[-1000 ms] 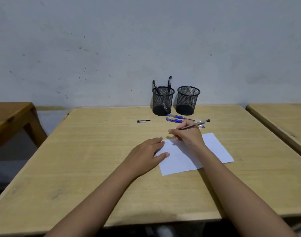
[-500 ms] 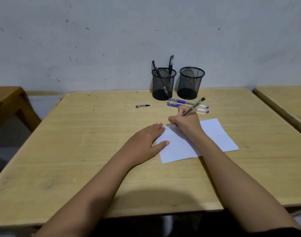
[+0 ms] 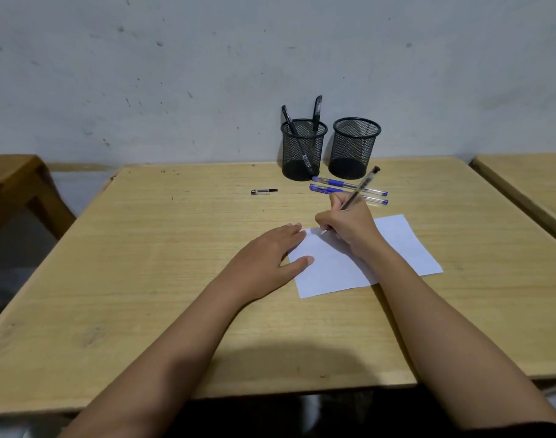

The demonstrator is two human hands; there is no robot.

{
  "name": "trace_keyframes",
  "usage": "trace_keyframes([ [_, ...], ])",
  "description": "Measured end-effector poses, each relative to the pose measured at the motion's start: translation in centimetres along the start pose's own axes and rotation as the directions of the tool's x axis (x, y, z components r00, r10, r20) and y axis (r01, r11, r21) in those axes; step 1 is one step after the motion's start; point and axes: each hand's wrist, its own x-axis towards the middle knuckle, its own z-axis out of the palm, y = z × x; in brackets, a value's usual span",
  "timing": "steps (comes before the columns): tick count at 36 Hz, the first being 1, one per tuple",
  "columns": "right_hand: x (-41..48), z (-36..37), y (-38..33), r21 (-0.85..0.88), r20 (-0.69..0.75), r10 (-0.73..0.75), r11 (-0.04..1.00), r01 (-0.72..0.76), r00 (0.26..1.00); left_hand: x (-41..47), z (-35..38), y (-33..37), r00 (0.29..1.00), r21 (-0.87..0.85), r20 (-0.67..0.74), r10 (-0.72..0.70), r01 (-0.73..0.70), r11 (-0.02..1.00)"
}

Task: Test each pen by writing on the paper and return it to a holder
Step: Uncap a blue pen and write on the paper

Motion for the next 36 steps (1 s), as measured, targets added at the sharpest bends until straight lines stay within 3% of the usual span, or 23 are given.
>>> trace_keyframes([
  [36,-0.25,0.18,-0.23,-0.029,-0.092,0.034,0.999,-0.037,0.995,-0.06,0.01,-0.11,1.000,-0.021,-0.002,-0.001,0.001,1.000],
])
